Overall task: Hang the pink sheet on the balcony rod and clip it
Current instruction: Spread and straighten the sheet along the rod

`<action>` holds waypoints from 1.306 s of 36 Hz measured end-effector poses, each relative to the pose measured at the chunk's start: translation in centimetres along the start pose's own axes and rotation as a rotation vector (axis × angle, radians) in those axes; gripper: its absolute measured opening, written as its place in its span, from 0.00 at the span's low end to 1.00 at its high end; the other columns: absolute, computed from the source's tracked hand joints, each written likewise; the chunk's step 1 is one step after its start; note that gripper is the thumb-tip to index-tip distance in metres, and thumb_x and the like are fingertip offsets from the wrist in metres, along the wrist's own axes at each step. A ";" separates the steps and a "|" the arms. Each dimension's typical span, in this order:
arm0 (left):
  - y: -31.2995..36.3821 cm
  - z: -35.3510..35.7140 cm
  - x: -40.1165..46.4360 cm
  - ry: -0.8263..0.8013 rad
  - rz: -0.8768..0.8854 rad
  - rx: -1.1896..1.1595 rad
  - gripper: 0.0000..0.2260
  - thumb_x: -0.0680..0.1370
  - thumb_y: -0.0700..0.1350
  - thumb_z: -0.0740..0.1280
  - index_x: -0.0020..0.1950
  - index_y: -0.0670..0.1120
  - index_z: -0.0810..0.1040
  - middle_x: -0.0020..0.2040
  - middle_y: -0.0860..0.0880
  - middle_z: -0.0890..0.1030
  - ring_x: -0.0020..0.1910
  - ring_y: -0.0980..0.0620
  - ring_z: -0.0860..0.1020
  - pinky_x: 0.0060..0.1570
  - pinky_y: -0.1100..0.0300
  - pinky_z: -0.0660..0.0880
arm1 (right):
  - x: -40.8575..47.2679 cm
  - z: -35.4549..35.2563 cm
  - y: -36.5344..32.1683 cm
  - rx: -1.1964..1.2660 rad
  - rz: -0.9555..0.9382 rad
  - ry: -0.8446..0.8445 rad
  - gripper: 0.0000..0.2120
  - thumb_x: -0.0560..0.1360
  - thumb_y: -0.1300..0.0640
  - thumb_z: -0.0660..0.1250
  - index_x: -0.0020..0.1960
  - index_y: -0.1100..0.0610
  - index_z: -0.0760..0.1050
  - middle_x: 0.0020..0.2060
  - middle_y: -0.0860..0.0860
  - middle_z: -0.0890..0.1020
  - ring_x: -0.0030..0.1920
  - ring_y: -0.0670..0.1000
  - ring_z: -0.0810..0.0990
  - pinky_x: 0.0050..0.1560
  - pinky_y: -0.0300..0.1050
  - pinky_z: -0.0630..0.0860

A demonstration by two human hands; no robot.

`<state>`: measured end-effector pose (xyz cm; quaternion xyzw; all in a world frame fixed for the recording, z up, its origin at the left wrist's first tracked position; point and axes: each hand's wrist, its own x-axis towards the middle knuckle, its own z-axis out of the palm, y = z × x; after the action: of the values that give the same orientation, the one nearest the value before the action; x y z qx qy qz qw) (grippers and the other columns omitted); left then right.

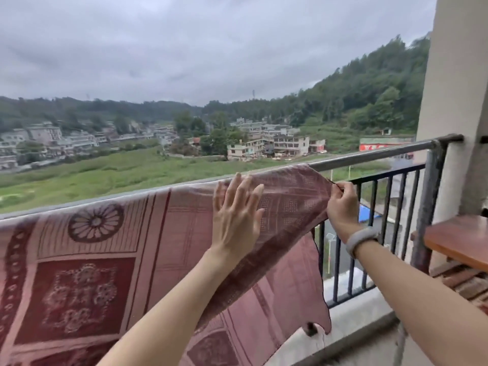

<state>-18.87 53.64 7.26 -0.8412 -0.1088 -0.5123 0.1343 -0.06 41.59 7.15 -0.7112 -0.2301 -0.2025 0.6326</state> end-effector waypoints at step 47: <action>31.7 28.7 13.0 -0.331 -0.049 -0.246 0.12 0.70 0.51 0.72 0.41 0.43 0.78 0.39 0.47 0.81 0.39 0.47 0.78 0.40 0.55 0.75 | 30.5 -14.7 21.0 0.053 -0.132 -0.279 0.05 0.78 0.59 0.61 0.45 0.59 0.72 0.37 0.52 0.75 0.40 0.53 0.74 0.41 0.47 0.72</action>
<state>21.05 34.13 2.65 -0.9211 -0.0863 -0.3796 -0.0017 37.00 27.16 9.65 -0.6989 -0.3673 -0.1369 0.5983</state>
